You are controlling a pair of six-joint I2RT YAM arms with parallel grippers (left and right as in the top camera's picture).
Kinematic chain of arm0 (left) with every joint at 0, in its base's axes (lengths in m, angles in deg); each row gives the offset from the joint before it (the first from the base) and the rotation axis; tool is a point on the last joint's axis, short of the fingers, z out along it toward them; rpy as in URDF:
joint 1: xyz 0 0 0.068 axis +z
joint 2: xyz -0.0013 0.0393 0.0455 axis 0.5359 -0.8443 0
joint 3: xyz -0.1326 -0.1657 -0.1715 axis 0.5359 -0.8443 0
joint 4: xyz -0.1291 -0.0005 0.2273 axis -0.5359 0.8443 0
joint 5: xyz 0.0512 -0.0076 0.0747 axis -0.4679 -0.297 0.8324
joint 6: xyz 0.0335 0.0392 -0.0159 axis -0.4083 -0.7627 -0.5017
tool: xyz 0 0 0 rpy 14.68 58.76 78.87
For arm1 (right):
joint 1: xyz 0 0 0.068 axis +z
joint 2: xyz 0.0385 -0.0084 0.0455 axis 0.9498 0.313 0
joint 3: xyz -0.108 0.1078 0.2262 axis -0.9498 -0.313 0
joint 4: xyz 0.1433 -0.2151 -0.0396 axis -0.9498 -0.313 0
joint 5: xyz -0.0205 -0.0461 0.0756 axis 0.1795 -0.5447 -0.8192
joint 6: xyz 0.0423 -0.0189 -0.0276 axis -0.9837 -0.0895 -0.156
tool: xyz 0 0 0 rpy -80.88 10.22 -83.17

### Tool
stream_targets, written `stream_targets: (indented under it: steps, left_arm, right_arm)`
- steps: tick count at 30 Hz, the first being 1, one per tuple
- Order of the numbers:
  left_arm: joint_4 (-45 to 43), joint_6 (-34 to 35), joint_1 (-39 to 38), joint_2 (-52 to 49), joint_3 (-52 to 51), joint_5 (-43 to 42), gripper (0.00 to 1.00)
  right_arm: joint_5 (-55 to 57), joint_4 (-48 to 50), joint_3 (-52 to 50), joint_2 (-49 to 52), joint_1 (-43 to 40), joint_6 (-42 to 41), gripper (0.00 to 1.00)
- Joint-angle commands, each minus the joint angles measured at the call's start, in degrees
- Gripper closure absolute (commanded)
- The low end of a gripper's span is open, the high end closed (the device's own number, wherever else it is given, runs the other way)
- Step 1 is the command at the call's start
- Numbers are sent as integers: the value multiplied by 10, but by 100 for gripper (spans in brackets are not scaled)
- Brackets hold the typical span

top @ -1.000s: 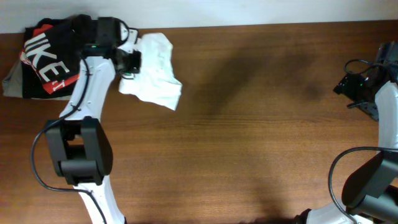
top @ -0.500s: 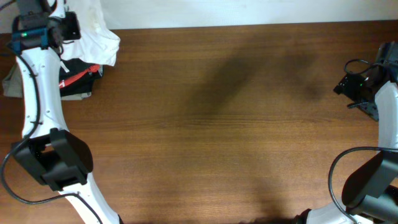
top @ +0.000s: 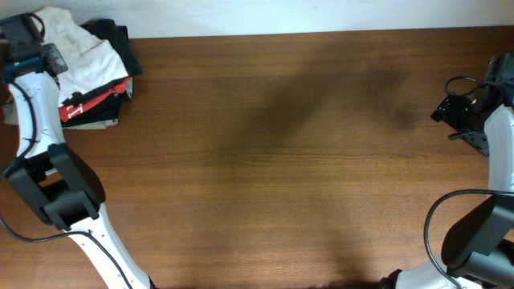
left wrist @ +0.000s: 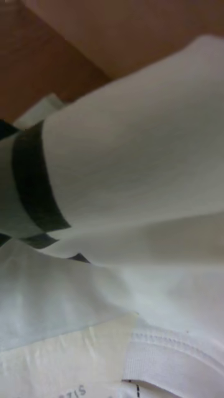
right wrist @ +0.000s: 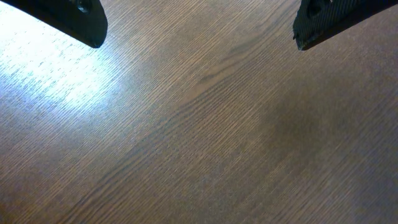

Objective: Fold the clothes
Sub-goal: 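Place the folded shirt on top of the NIKE shirt stack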

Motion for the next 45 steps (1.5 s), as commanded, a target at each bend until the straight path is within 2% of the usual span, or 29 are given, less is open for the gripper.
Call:
stream_targets:
  steps: [1,2,6,7,8,11,15,18,25,30,37,42,45]
  left_arm:
    - [5,8,11,1,12,24,38]
    - [3,8,11,1,12,4,1]
    - [3,8,-4,10,24,-7,1]
    - [2,8,-12,19,35,-21,59]
    - [-2,8,-17,21,43,-21,98]
    - [-28,17,-23,10,46,-27,99]
    - [-105,16,-21,-75,46,-28,99]
    - [-87,12,-27,-101,46,-78,99]
    - [-95,12,-12,0,47,-53,99]
    - [-76,12,19,-32,45,-46,99]
    - [-21,12,22,-81,45,-17,99]
    - [-40,17,0,0,47,-18,99]
    - [-48,17,-32,17,47,-57,99]
  right_arm:
    - [11,0,3,3,-2,-5,1]
    - [11,0,3,3,-2,-5,1]
    - [11,0,3,3,-2,-5,1]
    - [11,0,3,3,-2,-5,1]
    - [11,0,3,3,-2,-5,1]
    - [11,0,3,3,-2,-5,1]
    - [11,0,3,3,-2,-5,1]
    - [11,0,3,3,-2,-5,1]
    - [11,0,3,3,-2,-5,1]
    - [11,0,3,3,-2,-5,1]
    - [11,0,3,3,-2,-5,1]
    - [11,0,3,3,-2,-5,1]
    - [11,0,3,3,-2,-5,1]
